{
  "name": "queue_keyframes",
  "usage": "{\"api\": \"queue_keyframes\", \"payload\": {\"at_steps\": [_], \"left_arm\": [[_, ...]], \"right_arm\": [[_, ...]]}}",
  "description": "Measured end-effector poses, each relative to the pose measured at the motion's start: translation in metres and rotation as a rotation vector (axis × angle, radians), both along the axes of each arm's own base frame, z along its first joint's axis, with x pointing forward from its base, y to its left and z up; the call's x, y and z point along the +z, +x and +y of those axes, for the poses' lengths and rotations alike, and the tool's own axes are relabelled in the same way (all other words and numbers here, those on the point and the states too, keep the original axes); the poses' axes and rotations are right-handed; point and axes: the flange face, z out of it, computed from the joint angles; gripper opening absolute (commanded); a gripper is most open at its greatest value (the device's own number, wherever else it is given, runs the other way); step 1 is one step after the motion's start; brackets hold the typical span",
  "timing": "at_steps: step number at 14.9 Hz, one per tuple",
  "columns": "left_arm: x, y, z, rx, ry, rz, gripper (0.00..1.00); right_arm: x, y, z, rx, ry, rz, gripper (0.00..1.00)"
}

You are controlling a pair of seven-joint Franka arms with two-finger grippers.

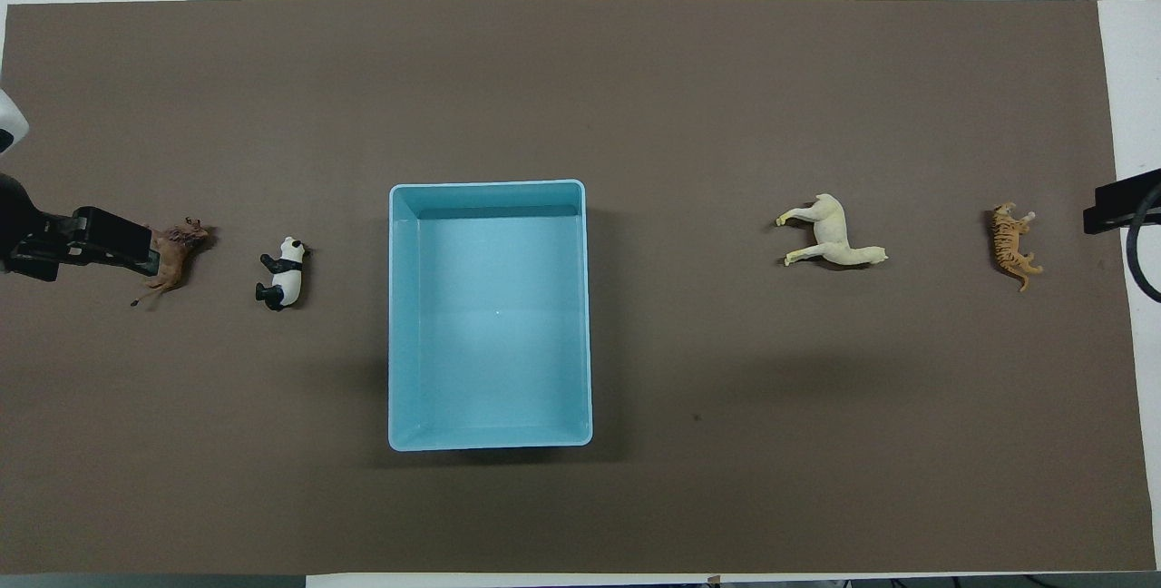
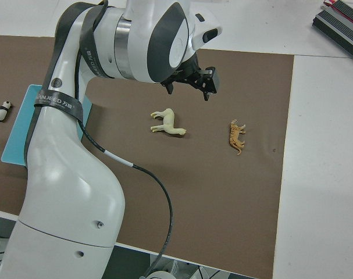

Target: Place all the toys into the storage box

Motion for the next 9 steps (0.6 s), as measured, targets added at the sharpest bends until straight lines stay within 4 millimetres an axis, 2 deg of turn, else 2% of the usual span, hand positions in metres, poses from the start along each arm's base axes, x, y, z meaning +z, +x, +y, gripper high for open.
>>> {"api": "queue_keyframes", "payload": {"at_steps": [2,4,7,9], "left_arm": [[-0.004,0.001,0.003,0.005,0.001,-0.006,1.00],[-0.020,0.005,0.011,0.018,0.006,-0.047,1.00],[-0.057,0.013,0.040,0.022,0.007,-0.107,1.00],[-0.092,0.014,0.053,0.041,0.010,-0.130,1.00]], "right_arm": [[-0.023,-0.004,-0.008,0.022,-0.001,-0.007,1.00],[-0.049,-0.008,-0.015,0.016,0.001,0.005,1.00],[-0.080,-0.007,-0.019,0.012,-0.002,-0.015,1.00],[-0.093,-0.006,-0.022,0.009,-0.002,-0.024,1.00]]}}
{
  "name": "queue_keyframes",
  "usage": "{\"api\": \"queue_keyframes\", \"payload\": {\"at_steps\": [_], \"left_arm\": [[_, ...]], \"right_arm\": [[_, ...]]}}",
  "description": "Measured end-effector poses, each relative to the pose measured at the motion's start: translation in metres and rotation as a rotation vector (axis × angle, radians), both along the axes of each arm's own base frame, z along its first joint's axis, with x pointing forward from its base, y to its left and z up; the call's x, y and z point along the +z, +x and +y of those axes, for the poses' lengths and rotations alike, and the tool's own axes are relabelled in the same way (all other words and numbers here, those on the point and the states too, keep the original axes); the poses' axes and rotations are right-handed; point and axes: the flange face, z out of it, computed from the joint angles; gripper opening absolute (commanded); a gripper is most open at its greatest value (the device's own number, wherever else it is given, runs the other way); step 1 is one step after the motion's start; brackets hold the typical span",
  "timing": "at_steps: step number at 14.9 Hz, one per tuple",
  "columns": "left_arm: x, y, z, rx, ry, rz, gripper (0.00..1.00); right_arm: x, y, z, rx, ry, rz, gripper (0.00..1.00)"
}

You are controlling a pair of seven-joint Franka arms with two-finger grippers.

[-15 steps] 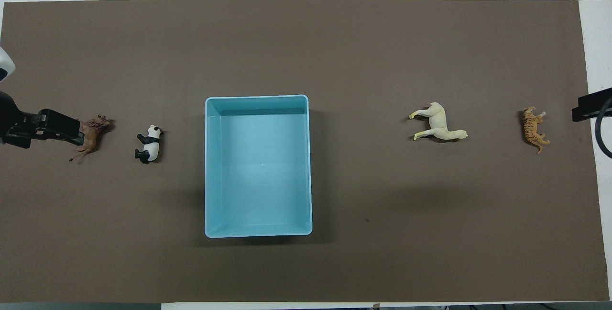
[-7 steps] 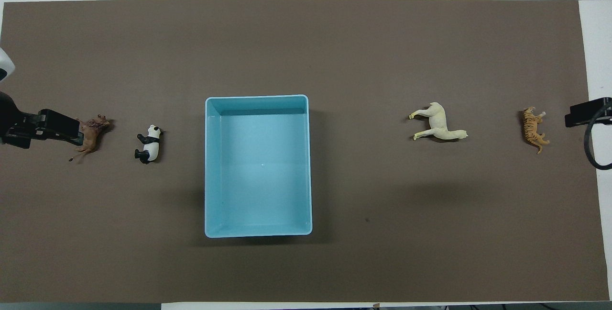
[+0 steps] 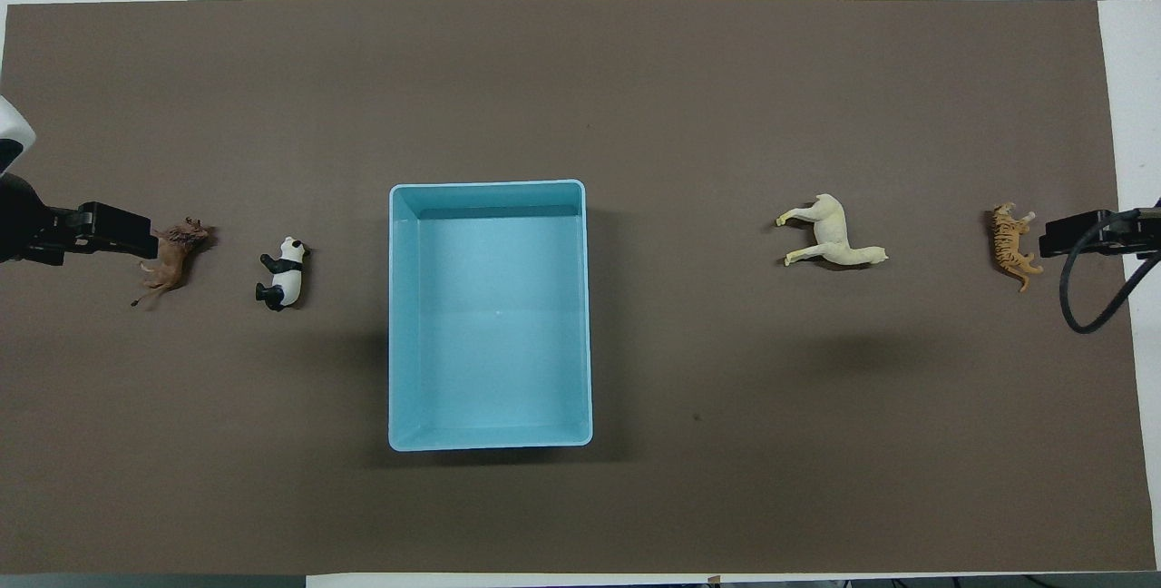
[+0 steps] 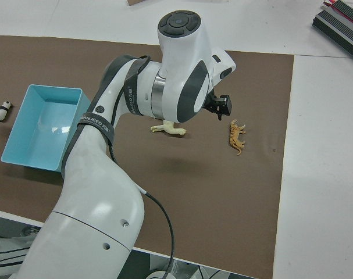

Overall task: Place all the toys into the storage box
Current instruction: 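Grasp the panda with the left gripper while the right gripper grasps the cat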

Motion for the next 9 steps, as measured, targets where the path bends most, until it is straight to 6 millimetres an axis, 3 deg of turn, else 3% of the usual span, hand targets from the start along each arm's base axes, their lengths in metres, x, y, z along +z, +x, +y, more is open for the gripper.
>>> {"api": "queue_keyframes", "payload": {"at_steps": [2,4,7,9], "left_arm": [[-0.044,-0.003,-0.008,0.024,0.002,-0.012,1.00],[-0.083,-0.010,-0.034,0.045,0.004,-0.025,1.00],[-0.127,-0.019,-0.066,0.039,0.004,-0.029,1.00],[-0.151,-0.028,-0.069,0.038,0.005,-0.033,1.00]], "right_arm": [[-0.016,0.010,-0.008,-0.004,-0.004,-0.035,1.00],[-0.040,0.026,-0.025,0.014,-0.011,-0.083,1.00],[-0.072,0.042,-0.050,0.038,-0.022,-0.133,1.00],[-0.093,0.051,-0.058,0.050,-0.024,-0.144,1.00]]}}
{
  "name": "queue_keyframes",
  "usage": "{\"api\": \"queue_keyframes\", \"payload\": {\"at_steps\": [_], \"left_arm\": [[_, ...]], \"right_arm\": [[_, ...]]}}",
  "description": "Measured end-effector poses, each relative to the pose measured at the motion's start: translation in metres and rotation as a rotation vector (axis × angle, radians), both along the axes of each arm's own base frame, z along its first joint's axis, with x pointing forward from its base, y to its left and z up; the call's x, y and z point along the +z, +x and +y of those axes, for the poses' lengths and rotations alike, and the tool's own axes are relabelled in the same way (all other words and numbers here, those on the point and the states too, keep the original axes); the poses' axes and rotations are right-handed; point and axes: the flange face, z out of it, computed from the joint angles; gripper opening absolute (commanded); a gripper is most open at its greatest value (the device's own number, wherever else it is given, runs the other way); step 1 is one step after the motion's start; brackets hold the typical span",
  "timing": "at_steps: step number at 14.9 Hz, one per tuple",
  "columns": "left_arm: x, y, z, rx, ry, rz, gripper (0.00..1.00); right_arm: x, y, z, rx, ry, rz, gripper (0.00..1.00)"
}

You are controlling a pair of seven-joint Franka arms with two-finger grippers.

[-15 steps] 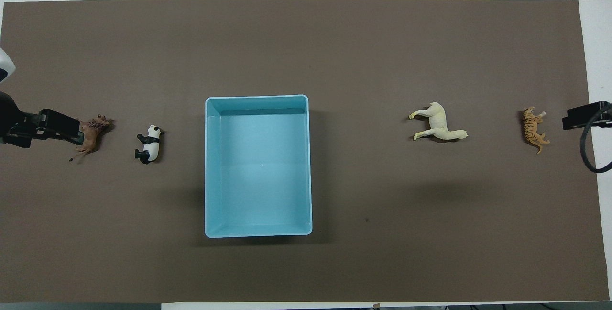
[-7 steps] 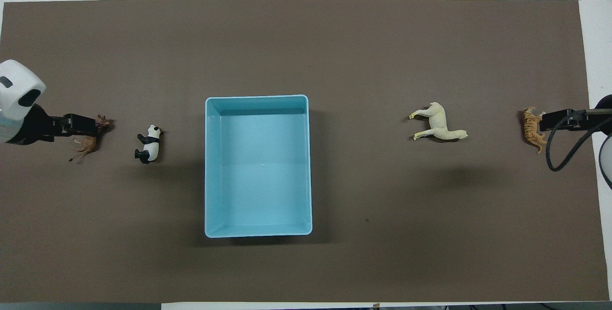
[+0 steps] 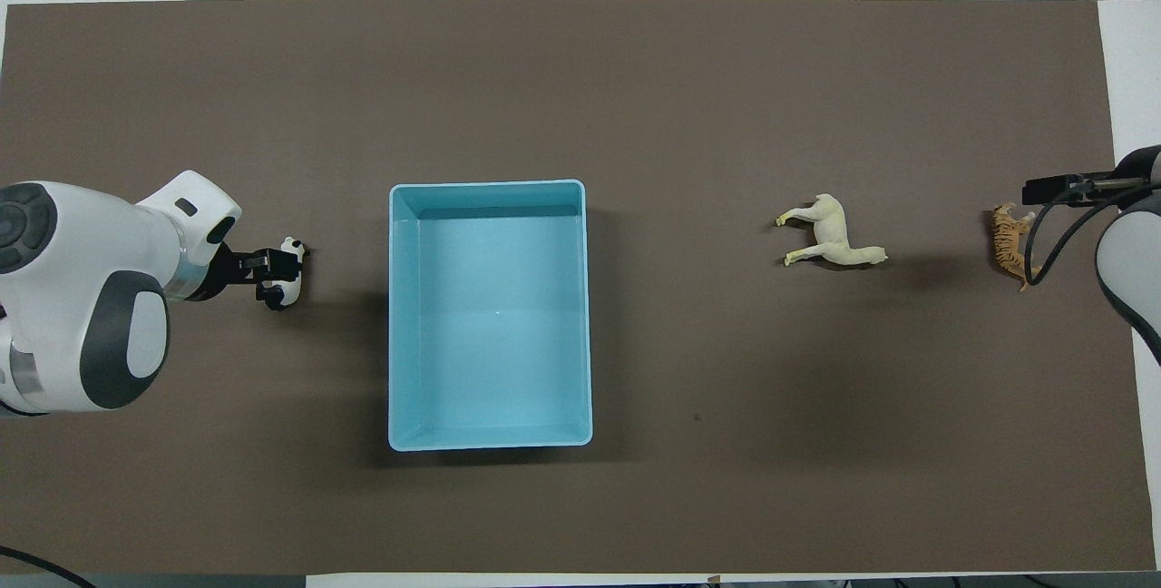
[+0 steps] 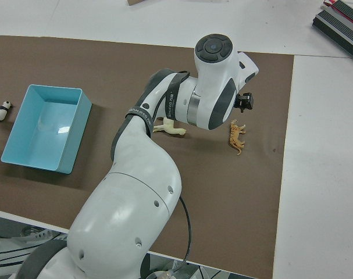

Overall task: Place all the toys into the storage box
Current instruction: 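Grasp the panda with the left gripper while the right gripper grasps the cat, then carry the panda into the blue box and open the left gripper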

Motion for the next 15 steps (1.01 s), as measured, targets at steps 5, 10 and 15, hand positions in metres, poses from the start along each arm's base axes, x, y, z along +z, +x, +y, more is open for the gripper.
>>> {"api": "queue_keyframes", "payload": {"at_steps": [5,10,15], "left_arm": [[-0.048,-0.027,0.001,-0.002,0.000,-0.025,1.00],[-0.056,-0.023,-0.004,-0.010,-0.001,-0.045,0.97],[-0.060,-0.021,-0.004,-0.011,-0.001,-0.047,0.72]], "right_arm": [[-0.053,0.006,-0.002,0.016,0.009,0.024,1.00],[-0.083,-0.012,-0.002,0.012,0.013,0.031,1.00],[-0.096,-0.027,-0.007,-0.002,0.012,0.026,1.00]]}}
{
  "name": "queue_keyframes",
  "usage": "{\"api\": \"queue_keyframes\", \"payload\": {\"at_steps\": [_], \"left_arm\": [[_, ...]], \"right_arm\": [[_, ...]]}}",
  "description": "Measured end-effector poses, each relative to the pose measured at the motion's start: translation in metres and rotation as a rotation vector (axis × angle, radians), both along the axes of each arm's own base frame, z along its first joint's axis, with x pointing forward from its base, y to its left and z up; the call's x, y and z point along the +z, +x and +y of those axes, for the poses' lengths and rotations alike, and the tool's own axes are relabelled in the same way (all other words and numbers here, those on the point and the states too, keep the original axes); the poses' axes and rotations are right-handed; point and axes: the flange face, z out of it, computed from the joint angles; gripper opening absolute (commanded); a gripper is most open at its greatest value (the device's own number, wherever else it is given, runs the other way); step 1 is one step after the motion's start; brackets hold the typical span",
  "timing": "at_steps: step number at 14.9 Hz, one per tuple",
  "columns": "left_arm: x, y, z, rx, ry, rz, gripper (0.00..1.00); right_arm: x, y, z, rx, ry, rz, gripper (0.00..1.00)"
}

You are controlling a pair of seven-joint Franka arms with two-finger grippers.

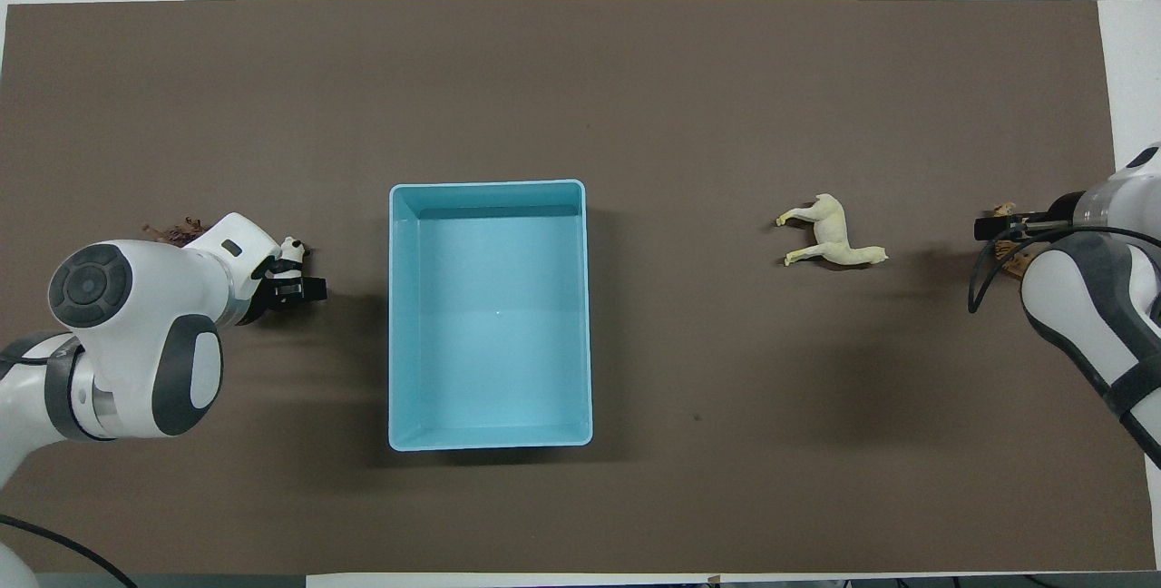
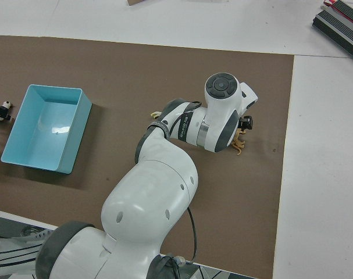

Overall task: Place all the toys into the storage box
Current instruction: 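Carry the panda into the blue box and open the left gripper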

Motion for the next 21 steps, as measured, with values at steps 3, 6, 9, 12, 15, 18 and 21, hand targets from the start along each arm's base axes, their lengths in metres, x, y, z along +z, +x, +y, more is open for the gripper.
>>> {"api": "queue_keyframes", "payload": {"at_steps": [3,6,9,12,15,18,21], "left_arm": [[0.002,0.003,-0.001,-0.001,0.000,-0.005,0.45],[0.004,0.004,-0.007,-0.014,-0.001,-0.006,0.41],[0.023,0.015,-0.017,-0.021,0.002,0.041,0.41],[0.080,0.037,-0.047,0.041,0.006,0.101,0.41],[0.154,0.042,-0.121,0.149,-0.003,0.103,0.42],[0.177,0.020,-0.201,0.255,-0.035,0.073,0.54],[0.147,-0.014,-0.254,0.282,-0.047,0.062,1.00]], "right_arm": [[-0.018,-0.008,-0.013,-0.025,0.002,-0.001,1.00],[-0.023,-0.008,-0.014,-0.026,0.003,0.001,0.98],[-0.026,-0.007,-0.014,-0.026,0.003,-0.001,0.91],[-0.034,-0.005,-0.014,-0.027,0.000,-0.018,0.65],[-0.042,-0.004,-0.015,-0.032,0.002,-0.022,0.00],[-0.037,-0.001,-0.013,-0.046,0.002,-0.034,0.00],[-0.033,0.004,-0.003,-0.028,0.003,-0.038,0.00]]}}
